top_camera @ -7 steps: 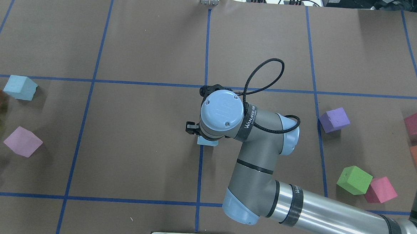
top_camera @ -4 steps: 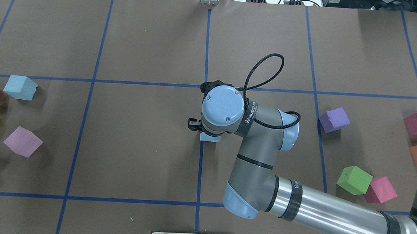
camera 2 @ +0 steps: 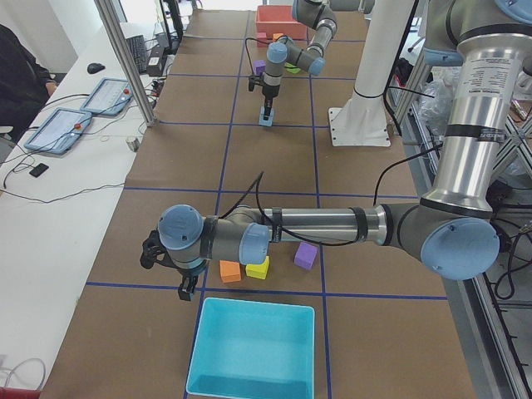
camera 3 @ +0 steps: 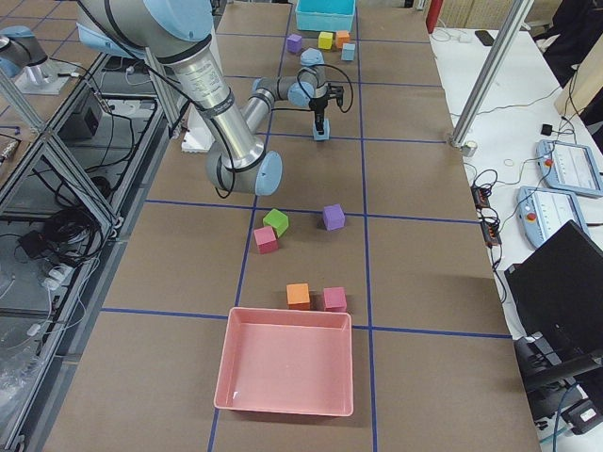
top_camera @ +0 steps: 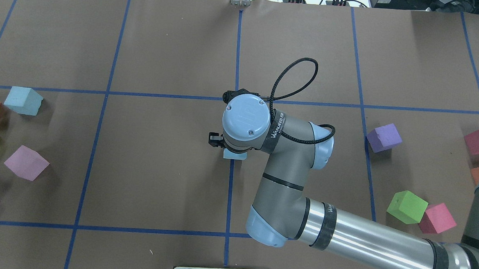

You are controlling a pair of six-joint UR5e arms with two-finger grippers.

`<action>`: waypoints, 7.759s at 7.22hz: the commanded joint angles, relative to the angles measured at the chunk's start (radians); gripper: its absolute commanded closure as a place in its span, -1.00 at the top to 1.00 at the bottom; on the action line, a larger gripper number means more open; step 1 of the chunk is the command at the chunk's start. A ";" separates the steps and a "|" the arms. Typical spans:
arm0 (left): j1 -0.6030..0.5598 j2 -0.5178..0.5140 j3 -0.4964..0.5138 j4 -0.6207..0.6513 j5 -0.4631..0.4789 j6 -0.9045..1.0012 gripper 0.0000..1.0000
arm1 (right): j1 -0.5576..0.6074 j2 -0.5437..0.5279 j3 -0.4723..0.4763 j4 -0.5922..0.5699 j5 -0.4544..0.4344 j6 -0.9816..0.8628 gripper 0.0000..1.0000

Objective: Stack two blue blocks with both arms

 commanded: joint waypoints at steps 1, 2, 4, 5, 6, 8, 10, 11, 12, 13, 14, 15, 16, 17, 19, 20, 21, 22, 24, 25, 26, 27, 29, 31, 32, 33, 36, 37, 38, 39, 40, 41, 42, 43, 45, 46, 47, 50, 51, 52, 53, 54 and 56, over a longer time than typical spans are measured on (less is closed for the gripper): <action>0.000 0.000 0.002 0.000 0.000 0.000 0.96 | 0.000 0.013 -0.023 0.002 -0.001 0.002 0.32; 0.000 0.000 0.000 0.000 0.000 0.000 0.96 | -0.001 0.015 -0.030 0.000 -0.010 0.002 0.56; 0.000 0.000 0.000 0.000 0.000 0.000 0.96 | -0.001 0.017 -0.033 0.008 -0.018 0.000 0.82; 0.000 0.000 0.000 0.000 0.000 0.000 0.96 | -0.001 0.017 -0.031 0.008 -0.016 -0.001 0.98; 0.000 -0.002 -0.005 0.003 0.000 -0.003 0.96 | 0.005 0.012 -0.027 0.012 -0.012 -0.015 1.00; 0.002 -0.015 -0.012 0.008 -0.036 -0.018 0.96 | 0.160 -0.026 0.025 0.002 0.098 -0.139 1.00; 0.009 -0.069 -0.024 0.005 -0.072 -0.134 0.96 | 0.488 -0.156 0.081 -0.001 0.438 -0.405 1.00; 0.030 -0.095 -0.043 0.005 -0.078 -0.182 0.96 | 0.626 -0.224 0.091 -0.002 0.526 -0.503 1.00; 0.082 -0.104 -0.063 0.005 -0.077 -0.224 0.96 | 0.732 -0.280 0.093 -0.003 0.589 -0.611 1.00; 0.154 -0.129 -0.066 -0.005 -0.071 -0.300 0.96 | 0.826 -0.345 0.093 -0.008 0.631 -0.719 1.00; 0.190 -0.139 -0.060 -0.006 -0.071 -0.308 0.96 | 0.900 -0.371 0.093 -0.055 0.634 -0.851 1.00; 0.252 -0.158 -0.051 -0.003 -0.069 -0.310 0.96 | 0.996 -0.410 0.089 -0.160 0.634 -1.079 1.00; 0.305 -0.173 -0.040 -0.005 -0.023 -0.324 0.96 | 1.070 -0.417 0.085 -0.286 0.624 -1.272 1.00; 0.352 -0.195 -0.031 -0.011 0.048 -0.380 0.96 | 1.135 -0.424 0.087 -0.382 0.622 -1.367 1.00; 0.399 -0.145 -0.006 -0.093 0.139 -0.403 0.96 | 1.227 -0.570 0.162 -0.399 0.602 -1.465 1.00; 0.399 -0.124 0.050 -0.195 0.140 -0.406 0.96 | 1.274 -0.624 0.161 -0.399 0.582 -1.553 1.00; 0.402 -0.126 0.087 -0.249 0.140 -0.449 0.96 | 1.299 -0.678 0.147 -0.391 0.570 -1.651 1.00; 0.411 -0.124 0.092 -0.294 0.140 -0.513 0.96 | 1.321 -0.703 0.145 -0.388 0.561 -1.679 1.00; 0.423 -0.121 0.092 -0.321 0.140 -0.568 0.96 | 1.324 -0.735 0.034 -0.208 0.526 -1.676 1.00; 0.439 -0.123 0.086 -0.321 0.140 -0.569 0.96 | 1.322 -0.728 -0.041 -0.113 0.525 -1.661 1.00; 0.451 -0.121 0.090 -0.343 0.143 -0.568 0.96 | 1.322 -0.723 -0.054 -0.100 0.525 -1.644 1.00; 0.475 -0.103 0.086 -0.365 0.162 -0.569 0.96 | 1.322 -0.724 -0.053 -0.100 0.525 -1.638 1.00; 0.489 -0.100 0.087 -0.370 0.179 -0.568 0.96 | 1.322 -0.723 -0.042 -0.098 0.527 -1.587 1.00; 0.508 -0.084 0.083 -0.371 0.179 -0.571 0.96 | 1.322 -0.720 -0.040 -0.098 0.525 -1.584 1.00; 0.512 -0.077 0.083 -0.371 0.179 -0.569 0.96 | 1.322 -0.720 -0.040 -0.098 0.525 -1.584 1.00; 0.523 -0.054 0.083 -0.389 0.179 -0.569 0.96 | 1.322 -0.720 -0.039 -0.097 0.525 -1.583 1.00; 0.546 -0.026 0.083 -0.428 0.181 -0.574 0.96 | 1.322 -0.718 -0.039 -0.098 0.528 -1.566 1.00; 0.549 -0.026 0.083 -0.428 0.181 -0.574 0.96 | 1.322 -0.718 -0.039 -0.097 0.528 -1.564 1.00; 0.552 -0.028 0.081 -0.428 0.179 -0.575 0.96 | 1.322 -0.718 -0.039 -0.097 0.528 -1.564 1.00; 0.574 -0.031 0.080 -0.431 0.183 -0.613 0.96 | 1.322 -0.718 -0.039 -0.097 0.528 -1.564 1.00; 0.589 -0.034 0.080 -0.442 0.199 -0.621 0.88 | 1.321 -0.718 -0.039 -0.097 0.527 -1.564 1.00; 0.592 -0.034 0.081 -0.442 0.201 -0.618 0.76 | 1.321 -0.714 -0.040 -0.098 0.527 -1.566 1.00; 0.592 -0.034 0.081 -0.442 0.201 -0.614 0.71 | 1.321 -0.712 -0.042 -0.098 0.527 -1.566 1.00; 0.592 -0.034 0.081 -0.442 0.201 -0.611 0.62 | 1.321 -0.712 -0.045 -0.098 0.527 -1.564 1.00; 0.592 -0.037 0.083 -0.440 0.201 -0.609 0.48 | 1.321 -0.712 -0.046 -0.098 0.527 -1.564 1.00; 0.592 -0.040 0.083 -0.439 0.199 -0.609 0.45 | 1.321 -0.712 -0.046 -0.098 0.527 -1.564 1.00; 0.592 -0.046 0.081 -0.437 0.198 -0.609 0.38 | 1.321 -0.712 -0.048 -0.098 0.527 -1.566 1.00; 0.592 -0.077 0.078 -0.423 0.163 -0.611 0.35 | 1.321 -0.712 -0.046 -0.097 0.527 -1.566 1.00; 0.585 -0.107 0.072 -0.385 0.112 -0.611 0.35 | 1.321 -0.712 -0.045 -0.097 0.528 -1.564 1.00; 0.575 -0.156 0.016 -0.264 0.098 -0.612 0.35 | 1.321 -0.712 -0.043 -0.098 0.528 -1.564 1.00; 0.575 -0.223 -0.074 -0.086 0.098 -0.626 0.35 | 1.321 -0.712 -0.043 -0.098 0.528 -1.564 1.00; 0.578 -0.304 -0.180 0.112 0.100 -0.688 0.35 | 1.321 -0.712 -0.045 -0.098 0.528 -1.564 1.00; 0.714 -0.412 -0.318 0.198 0.138 -1.066 0.35 | 1.319 -0.712 -0.042 -0.097 0.530 -1.543 1.00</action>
